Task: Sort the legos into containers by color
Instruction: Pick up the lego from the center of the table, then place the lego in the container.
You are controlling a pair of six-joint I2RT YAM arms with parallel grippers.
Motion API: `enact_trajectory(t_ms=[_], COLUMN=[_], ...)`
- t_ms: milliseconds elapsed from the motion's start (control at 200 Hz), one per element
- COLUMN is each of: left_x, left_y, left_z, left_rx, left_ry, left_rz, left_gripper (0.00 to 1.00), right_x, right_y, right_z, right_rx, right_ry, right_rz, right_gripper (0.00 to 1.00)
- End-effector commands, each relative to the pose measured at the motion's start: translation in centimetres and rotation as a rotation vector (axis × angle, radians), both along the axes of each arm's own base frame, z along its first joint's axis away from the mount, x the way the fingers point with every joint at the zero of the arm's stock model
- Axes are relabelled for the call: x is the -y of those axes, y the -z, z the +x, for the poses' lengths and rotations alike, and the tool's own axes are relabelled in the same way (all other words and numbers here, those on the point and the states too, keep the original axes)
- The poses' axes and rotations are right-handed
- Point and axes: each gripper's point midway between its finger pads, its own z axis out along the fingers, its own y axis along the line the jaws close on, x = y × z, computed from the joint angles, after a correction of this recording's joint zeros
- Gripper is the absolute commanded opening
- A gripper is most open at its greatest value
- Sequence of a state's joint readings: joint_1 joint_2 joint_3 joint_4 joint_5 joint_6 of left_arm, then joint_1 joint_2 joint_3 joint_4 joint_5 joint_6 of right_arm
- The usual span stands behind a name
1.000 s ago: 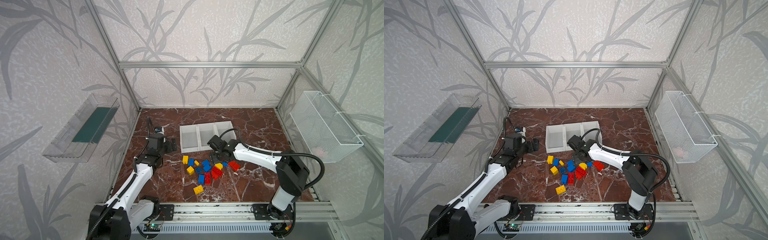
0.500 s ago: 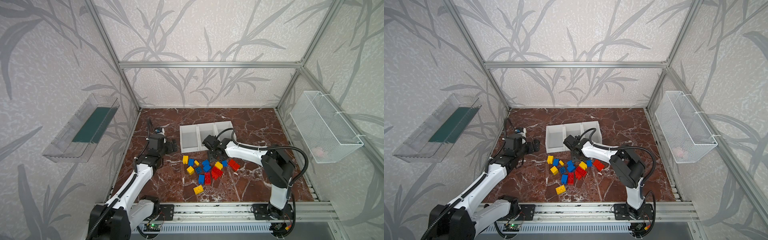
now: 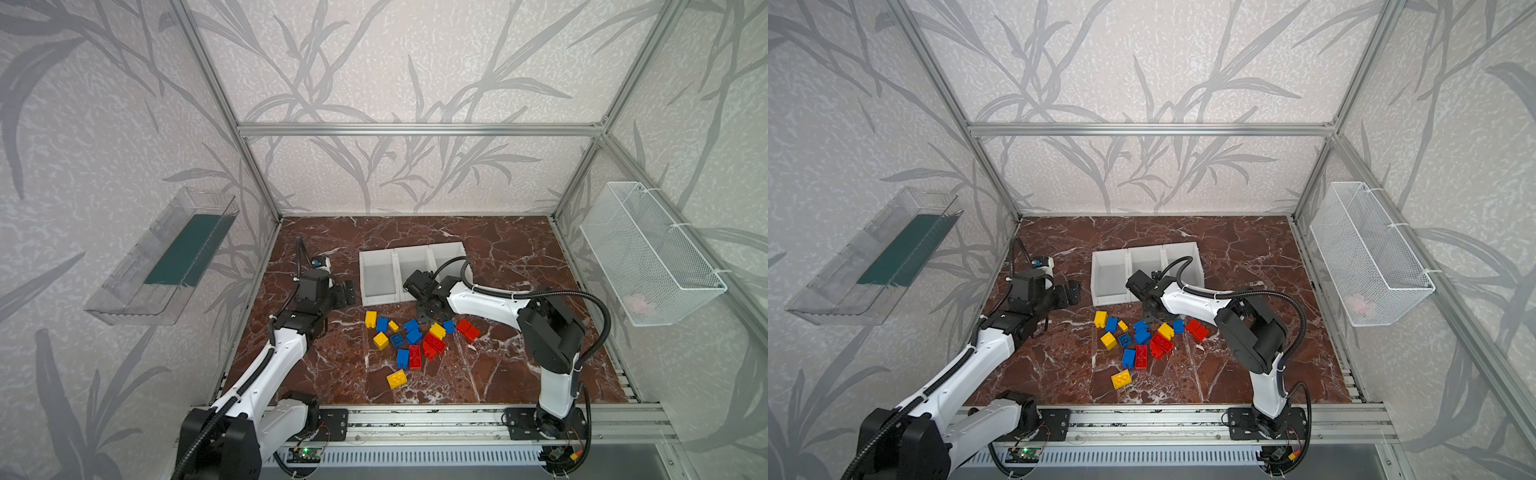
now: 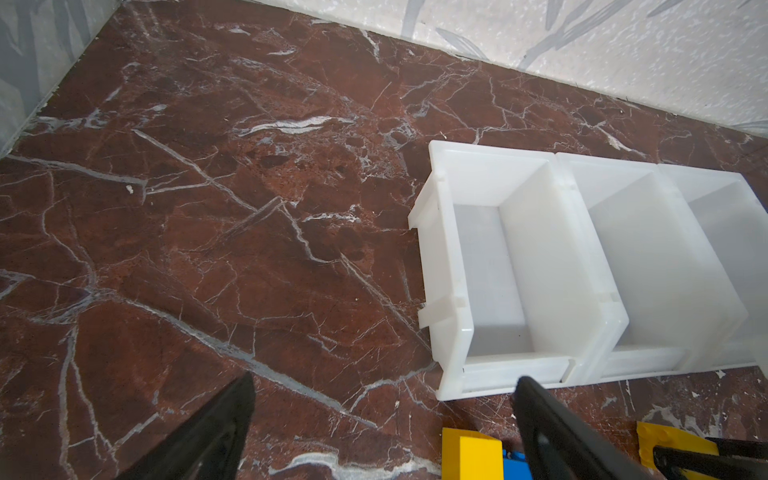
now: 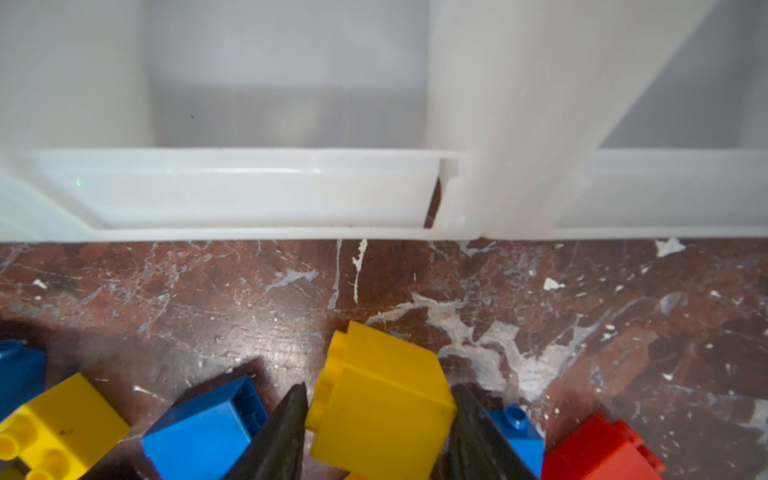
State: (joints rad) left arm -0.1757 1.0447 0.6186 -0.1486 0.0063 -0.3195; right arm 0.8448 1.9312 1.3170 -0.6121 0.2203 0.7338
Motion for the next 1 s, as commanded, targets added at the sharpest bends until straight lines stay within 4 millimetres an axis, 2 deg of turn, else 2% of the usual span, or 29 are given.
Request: enact_trajectory(t_ms=[0,135,315,445,550,620,650,785,995], left_x=[0.2,0.2,0.3,0.3,0.3,0.4,0.4,0.4,0.4], left_y=[0.2,0.1,0.3,0.1,0.0,0.0,0.0,-0.1,-0.1], left_z=[-0.2,-0.2,-0.3,-0.3,-0.3,-0.3,-0.3,-0.3,-0.5], left_rx=[-0.001,0.001,-0.002,0.000,0.001,0.002,0.002,0.004,0.003], left_ry=[-0.005,-0.006,-0.008,-0.007,-0.007,-0.005,-0.005,-0.005,-0.007], left_rz=[-0.019,-0.022,-0.027,-0.028,-0.029,-0.031,-0.031,-0.035,-0.037], left_gripper=[0.99,0.99,0.99,0.99,0.99,0.99,0.99,0.99,0.99], right_x=[0.7,1.1,1.6,2.1,3.1,4.1,4.6,6.1,7.2], right_y=[1.0,1.0,0.0,-1.9,-4.5,-5.7,-7.3,-9.9,-10.4], right_z=[-0.4,-0.5,-0.6,-0.8,-0.4,0.5,0.9,3.9,7.8], right_rx=[-0.025,-0.021,-0.002,0.026,0.074,0.093,0.120,0.227,0.213], right_ry=[0.032,0.038,0.039,0.024,0.013,0.025,0.033,0.027,0.044], right_rz=[-0.001,0.000,0.003,0.008,0.006,0.022,0.050,0.071,0.124], right_gripper=[0.52,0.49,0.49,0.49,0.49,0.49,0.49,0.50,0.50])
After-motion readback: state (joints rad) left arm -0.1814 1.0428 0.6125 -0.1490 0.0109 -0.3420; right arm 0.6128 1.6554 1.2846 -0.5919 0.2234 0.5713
